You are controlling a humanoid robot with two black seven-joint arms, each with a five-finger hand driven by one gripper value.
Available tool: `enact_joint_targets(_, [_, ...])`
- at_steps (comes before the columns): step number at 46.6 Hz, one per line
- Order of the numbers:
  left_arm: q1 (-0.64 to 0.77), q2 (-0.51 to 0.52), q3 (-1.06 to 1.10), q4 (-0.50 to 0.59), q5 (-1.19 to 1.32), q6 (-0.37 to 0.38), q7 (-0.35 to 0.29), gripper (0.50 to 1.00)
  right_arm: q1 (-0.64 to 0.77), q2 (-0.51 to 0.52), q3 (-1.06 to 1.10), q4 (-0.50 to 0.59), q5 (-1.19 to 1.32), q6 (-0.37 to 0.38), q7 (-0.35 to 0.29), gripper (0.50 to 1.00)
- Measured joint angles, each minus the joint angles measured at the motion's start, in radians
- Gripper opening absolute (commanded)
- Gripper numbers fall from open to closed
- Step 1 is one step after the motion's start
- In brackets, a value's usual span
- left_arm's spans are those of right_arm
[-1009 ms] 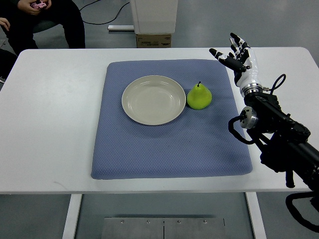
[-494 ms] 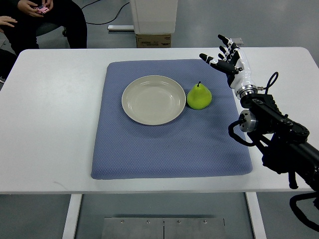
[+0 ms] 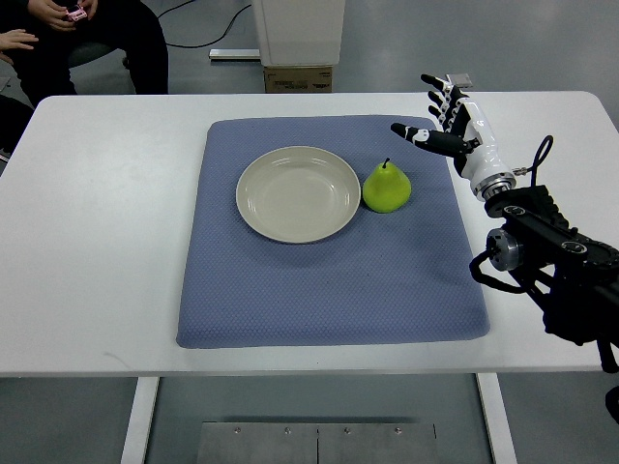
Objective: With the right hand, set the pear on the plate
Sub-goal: 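Move the open right hand toward the green pear and lower it, then close the right hand fingers around the green pear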
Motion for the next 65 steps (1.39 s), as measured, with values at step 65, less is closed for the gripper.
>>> enact_joint_targets(65, [0.0,0.0,0.0,0.0,0.0,-0.001,0.0,1.0,0.021,0.01,-0.344,-0.007,-0.037,-0.098,0.07,0.998])
